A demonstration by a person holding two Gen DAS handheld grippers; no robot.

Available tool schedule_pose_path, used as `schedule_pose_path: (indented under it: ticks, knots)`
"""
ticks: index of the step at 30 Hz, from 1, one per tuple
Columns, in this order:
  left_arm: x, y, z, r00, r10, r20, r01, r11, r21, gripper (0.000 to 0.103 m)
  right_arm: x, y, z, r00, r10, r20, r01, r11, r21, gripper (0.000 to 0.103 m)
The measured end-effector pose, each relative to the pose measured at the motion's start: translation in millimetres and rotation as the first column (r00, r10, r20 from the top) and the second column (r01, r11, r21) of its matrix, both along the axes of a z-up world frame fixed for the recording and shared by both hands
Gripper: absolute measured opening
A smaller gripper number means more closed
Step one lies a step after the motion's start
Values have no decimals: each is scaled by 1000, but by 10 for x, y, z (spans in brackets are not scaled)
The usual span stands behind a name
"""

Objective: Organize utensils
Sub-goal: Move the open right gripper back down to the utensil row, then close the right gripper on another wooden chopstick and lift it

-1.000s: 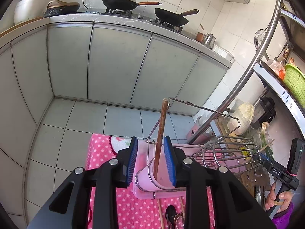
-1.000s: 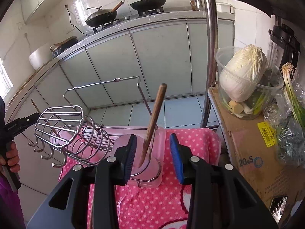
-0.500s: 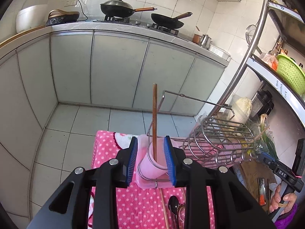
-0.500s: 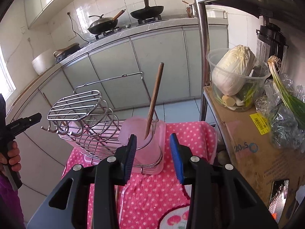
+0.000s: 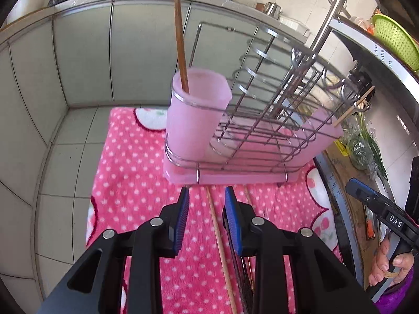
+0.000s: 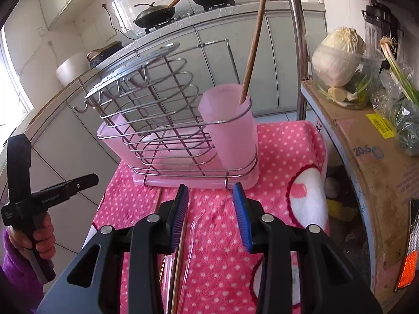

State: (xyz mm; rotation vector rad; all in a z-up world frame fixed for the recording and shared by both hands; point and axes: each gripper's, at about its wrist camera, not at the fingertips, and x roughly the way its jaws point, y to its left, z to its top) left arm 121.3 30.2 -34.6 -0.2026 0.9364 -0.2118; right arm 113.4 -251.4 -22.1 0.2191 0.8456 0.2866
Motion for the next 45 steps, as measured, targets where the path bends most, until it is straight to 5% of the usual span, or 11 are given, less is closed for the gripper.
schedule_pose_path:
  ticks: [8, 24, 27, 38, 45]
  knots:
    - [157, -107, -444, 992, 18, -125, -19, 1000, -4, 23, -12, 49, -333, 996, 9, -83, -5, 999, 43, 22]
    - [652, -583, -1101, 952, 38, -304, -4, 994, 112, 18, 2, -24, -640, 986, 28, -165, -8, 993, 118, 21]
    - [665, -641, -1121, 958, 45, -282, -6, 990, 139, 6, 25, 14, -677, 982, 44, -185, -18, 990, 140, 21]
    - [405, -223, -893, 965, 25, -259, 1, 995, 102, 6, 275, 361, -962, 946, 97, -309, -43, 983, 177, 21]
    - [392, -70, -962, 957, 8, -289, 26, 993, 113, 6, 479, 582, -1155, 921, 77, -382, -38, 993, 108, 21]
